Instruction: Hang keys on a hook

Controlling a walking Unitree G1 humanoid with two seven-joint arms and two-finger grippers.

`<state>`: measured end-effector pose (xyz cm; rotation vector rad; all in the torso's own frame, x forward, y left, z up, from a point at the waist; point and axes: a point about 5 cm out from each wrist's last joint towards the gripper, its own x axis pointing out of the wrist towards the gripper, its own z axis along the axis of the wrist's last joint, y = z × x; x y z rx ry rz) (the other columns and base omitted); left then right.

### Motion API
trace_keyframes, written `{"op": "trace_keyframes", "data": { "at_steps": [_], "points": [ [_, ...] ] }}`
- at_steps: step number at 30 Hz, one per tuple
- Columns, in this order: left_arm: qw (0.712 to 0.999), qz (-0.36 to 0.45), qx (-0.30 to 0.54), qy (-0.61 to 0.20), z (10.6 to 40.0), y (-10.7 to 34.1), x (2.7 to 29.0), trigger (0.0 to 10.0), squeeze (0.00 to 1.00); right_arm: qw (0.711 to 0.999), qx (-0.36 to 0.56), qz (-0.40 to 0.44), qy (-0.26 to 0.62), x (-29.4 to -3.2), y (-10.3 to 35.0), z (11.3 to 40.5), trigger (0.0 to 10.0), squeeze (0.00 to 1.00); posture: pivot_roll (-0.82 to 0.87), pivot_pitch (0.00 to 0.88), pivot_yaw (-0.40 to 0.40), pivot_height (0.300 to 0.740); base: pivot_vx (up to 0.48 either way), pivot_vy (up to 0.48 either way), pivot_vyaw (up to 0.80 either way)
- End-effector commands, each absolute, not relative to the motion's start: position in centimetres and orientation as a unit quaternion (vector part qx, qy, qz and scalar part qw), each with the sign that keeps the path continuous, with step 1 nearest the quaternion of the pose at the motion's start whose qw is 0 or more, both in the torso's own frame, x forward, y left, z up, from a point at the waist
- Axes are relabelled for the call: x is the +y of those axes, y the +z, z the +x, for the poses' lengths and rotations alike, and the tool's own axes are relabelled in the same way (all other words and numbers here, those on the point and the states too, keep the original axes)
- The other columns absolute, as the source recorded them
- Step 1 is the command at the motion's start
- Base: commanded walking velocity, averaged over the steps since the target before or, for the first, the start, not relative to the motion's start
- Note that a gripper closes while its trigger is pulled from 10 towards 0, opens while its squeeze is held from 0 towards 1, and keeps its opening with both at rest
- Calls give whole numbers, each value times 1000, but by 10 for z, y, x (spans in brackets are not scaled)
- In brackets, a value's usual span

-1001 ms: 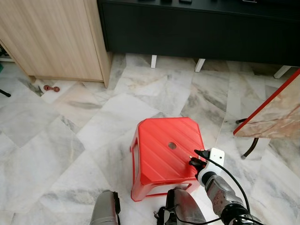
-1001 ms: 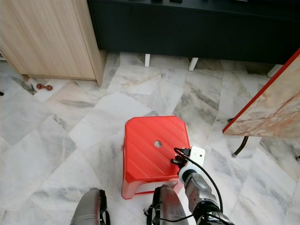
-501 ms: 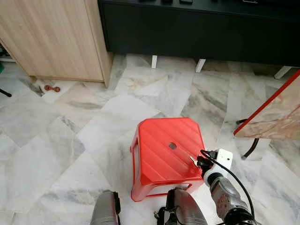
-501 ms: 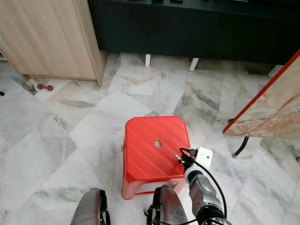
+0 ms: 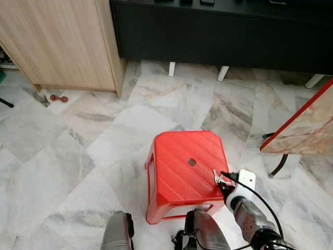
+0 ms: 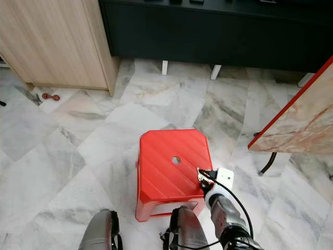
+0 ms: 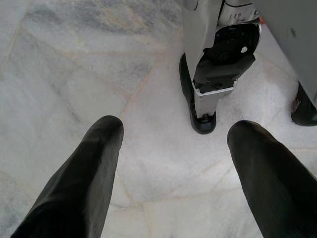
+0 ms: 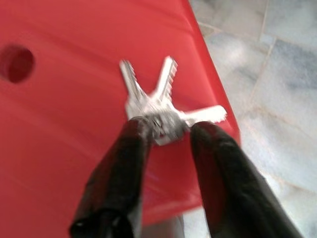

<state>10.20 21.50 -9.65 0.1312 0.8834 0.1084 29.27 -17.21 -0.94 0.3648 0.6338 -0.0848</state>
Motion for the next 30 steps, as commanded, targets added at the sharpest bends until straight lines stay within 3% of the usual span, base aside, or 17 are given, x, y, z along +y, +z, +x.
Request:
{"op": "trace_keyframes", "data": {
  "at_steps": [1,7,12,13,14,15,17,21,22,23,30],
  "points": [
    [892,57,449,9,90,-103,195,10000,0,930,320,177,-46,-173,-15,287,10000,1000,88,250,-150,634,0,0,0],
    [891,57,449,8,90,-104,195,10000,0,938,295,181,-16,-166,-9,293,10000,1000,89,249,-150,634,0,0,0],
    [892,55,448,7,91,-103,195,10000,0,948,302,99,23,-162,-11,291,10000,1000,91,246,-151,634,0,0,0],
    [892,55,448,7,91,-103,195,10000,0,949,300,91,28,-162,-10,291,10000,325,91,246,-151,634,0,0,0],
    [892,54,448,7,91,-103,195,10000,0,951,299,77,33,-162,-10,291,10000,325,91,246,-151,634,0,0,0],
    [892,54,448,7,91,-103,195,10000,0,954,296,20,52,-165,-8,293,10000,0,90,248,-150,634,0,0,0],
    [892,54,448,7,91,-103,194,10000,0,954,293,-17,64,-167,-6,294,10000,0,90,248,-150,634,0,0,0],
    [892,54,449,7,90,-104,194,10000,0,950,306,2,53,-172,-5,297,10000,0,87,249,-153,634,0,0,0],
    [892,54,449,7,90,-104,194,10000,0,949,310,7,56,-172,-5,297,10000,592,87,249,-153,634,0,0,0],
    [892,54,449,7,90,-104,194,10000,0,948,313,16,55,-171,-6,296,10000,1000,88,249,-154,634,0,0,0],
    [892,53,449,7,89,-104,193,10000,0,941,336,36,31,-173,-13,290,10000,1000,96,254,-150,634,0,0,0]
  ]
}}
